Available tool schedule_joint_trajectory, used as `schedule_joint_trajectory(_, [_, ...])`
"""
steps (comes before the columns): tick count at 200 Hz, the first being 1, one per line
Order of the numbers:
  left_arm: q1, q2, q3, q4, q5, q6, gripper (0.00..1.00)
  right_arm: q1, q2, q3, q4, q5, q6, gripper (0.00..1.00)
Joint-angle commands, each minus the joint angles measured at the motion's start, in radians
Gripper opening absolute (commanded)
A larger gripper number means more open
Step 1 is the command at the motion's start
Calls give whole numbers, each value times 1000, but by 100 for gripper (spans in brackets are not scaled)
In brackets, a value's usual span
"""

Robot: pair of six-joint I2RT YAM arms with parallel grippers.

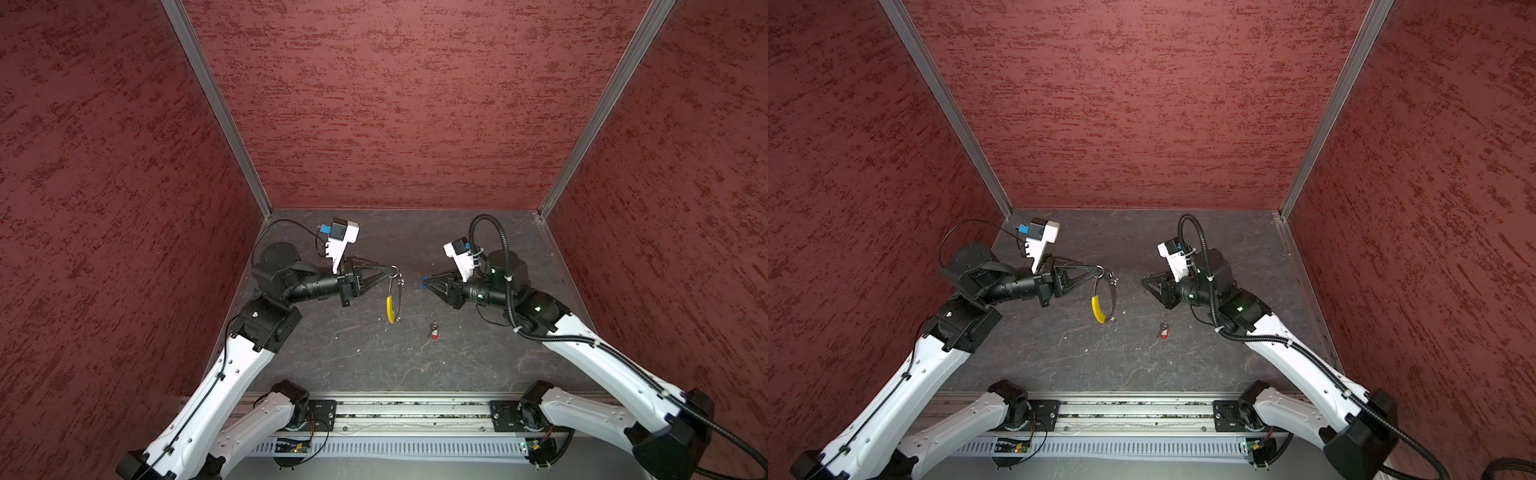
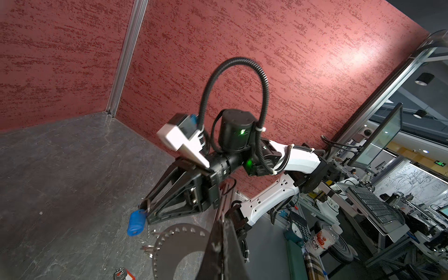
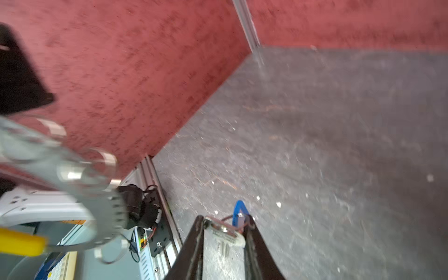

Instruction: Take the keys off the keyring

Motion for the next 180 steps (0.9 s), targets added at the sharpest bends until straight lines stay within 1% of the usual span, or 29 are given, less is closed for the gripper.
schedule_joint_trajectory(1, [5, 0, -8, 36, -16, 13, 0, -7, 39, -72, 13, 103, 120, 19])
schedule_joint_trajectory(38, [3, -8, -47, 72, -15, 1, 0, -6, 187, -115, 73, 164, 122, 19])
schedule_joint_trajectory(55, [2, -8, -63, 91, -15, -11, 0, -6, 270, -107, 110, 187, 126, 19])
schedule_joint_trajectory(85, [-1, -7, -92, 121, -15, -29, 0, -7, 431, -70, 172, 180, 94, 21])
schedule_joint_trajectory(112, [-4, -7, -108, 125, -19, -38, 0, -6, 512, -37, 191, 182, 82, 24])
schedule_joint_trajectory(121, [-6, -9, -113, 127, -24, -39, 0, -6, 523, -28, 197, 179, 77, 27])
schedule_joint_trajectory(135, [-7, -9, -119, 127, -26, -42, 0, -6, 527, -17, 206, 169, 69, 47])
schedule_joint_trajectory(148, [-9, -7, -122, 130, -28, -44, 0, -6, 522, -6, 209, 167, 66, 59])
schedule_joint_trajectory(161, [-11, -6, -124, 130, -29, -45, 0, -7, 505, 6, 210, 167, 61, 64])
schedule_joint_trajectory(180, [-13, -5, -124, 125, -33, -42, 0, -8, 470, 27, 201, 177, 52, 67])
